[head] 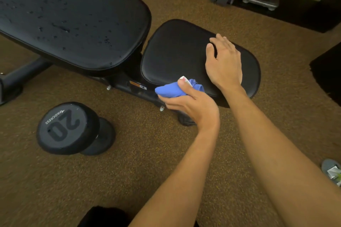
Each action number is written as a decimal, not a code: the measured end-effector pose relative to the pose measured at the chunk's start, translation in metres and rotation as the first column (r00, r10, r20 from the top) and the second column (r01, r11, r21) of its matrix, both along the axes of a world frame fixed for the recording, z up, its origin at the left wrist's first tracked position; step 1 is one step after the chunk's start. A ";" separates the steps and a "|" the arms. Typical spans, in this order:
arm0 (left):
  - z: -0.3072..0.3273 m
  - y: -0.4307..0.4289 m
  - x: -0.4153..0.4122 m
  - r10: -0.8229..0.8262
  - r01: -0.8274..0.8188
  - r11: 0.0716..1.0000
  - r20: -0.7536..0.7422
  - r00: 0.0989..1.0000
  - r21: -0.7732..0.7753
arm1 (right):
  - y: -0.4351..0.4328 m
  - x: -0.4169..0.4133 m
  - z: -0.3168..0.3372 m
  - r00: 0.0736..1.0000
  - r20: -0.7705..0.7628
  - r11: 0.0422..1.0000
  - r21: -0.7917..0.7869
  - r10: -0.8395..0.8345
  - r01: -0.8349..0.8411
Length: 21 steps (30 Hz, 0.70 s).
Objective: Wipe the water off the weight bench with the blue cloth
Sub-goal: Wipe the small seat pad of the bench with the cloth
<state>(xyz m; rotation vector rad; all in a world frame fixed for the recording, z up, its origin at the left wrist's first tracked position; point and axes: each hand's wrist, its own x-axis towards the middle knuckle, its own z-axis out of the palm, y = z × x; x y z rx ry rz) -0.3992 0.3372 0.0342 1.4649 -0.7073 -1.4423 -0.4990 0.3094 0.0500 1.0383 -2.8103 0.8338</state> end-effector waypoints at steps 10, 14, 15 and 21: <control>-0.018 -0.093 0.052 -0.073 0.089 0.991 0.156 0.985 -0.103 | 0.000 0.001 0.002 1.000 0.000 1.000 0.003 -0.002 0.002; -0.015 -0.138 0.078 -0.378 0.407 0.913 0.290 0.879 -0.044 | -0.001 0.002 0.002 1.000 -0.007 1.000 0.009 -0.006 0.006; -0.013 -0.150 0.082 -0.445 0.471 0.882 0.294 0.846 -0.021 | -0.001 0.002 0.003 1.000 -0.008 1.000 0.012 -0.006 0.006; -0.001 -0.139 0.089 -0.485 0.525 0.850 0.348 0.802 -0.026 | -0.001 0.008 0.003 1.000 0.008 0.998 0.059 0.006 -0.006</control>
